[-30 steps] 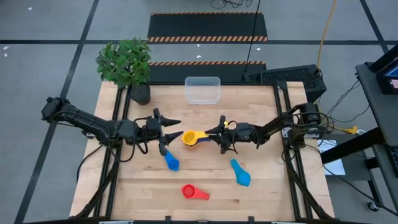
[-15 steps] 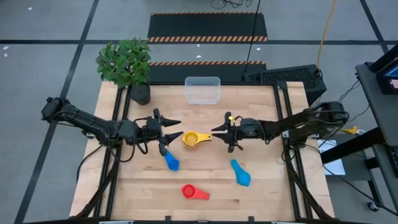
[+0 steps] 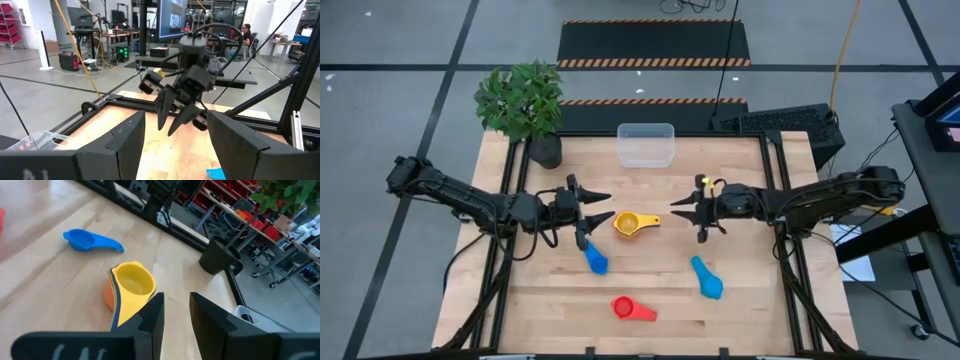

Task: Nest measuring cups in basket
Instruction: Stack the light blue measuring cup on top of the yellow measuring cup

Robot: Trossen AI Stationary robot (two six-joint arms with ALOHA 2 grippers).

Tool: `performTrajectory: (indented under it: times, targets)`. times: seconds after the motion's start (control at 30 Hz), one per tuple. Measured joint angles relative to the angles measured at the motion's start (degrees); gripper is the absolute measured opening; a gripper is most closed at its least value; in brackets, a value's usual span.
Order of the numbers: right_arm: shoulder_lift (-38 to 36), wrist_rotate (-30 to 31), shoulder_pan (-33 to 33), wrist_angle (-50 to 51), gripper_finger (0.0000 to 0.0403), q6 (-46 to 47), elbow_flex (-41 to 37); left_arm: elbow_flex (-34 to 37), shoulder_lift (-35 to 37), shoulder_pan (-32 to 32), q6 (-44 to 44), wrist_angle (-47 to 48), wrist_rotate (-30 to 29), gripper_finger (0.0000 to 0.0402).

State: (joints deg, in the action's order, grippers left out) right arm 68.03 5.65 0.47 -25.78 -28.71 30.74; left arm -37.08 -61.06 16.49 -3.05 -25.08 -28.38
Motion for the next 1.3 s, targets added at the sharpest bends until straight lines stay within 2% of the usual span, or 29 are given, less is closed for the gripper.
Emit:
performTrajectory:
  times: [0.43,0.6,0.9,1.07,1.3]
  targets:
    - [-0.87,0.15,0.00,0.44,0.0087,4.58,0.00,0.00,0.00,0.00,0.02,0.04,-0.02,0.0218]
    - [-0.87,0.24,0.31,0.35,0.0087,9.38,0.00,0.00,0.00,0.58,-0.09,-0.22,-0.15,0.0218]
    - [-4.27,0.24,7.40,0.28,0.0086,17.41,1.49,-1.85,-0.27,6.76,1.76,-2.54,-0.27,0.0218]
    - [-5.96,0.26,11.79,0.35,0.0086,23.87,1.51,-5.31,-4.13,10.44,2.87,-2.40,-2.12,0.0218]
    - [-6.10,2.68,18.10,1.39,0.0086,35.46,1.51,-14.82,-14.38,14.59,2.89,3.08,-3.37,0.0218]
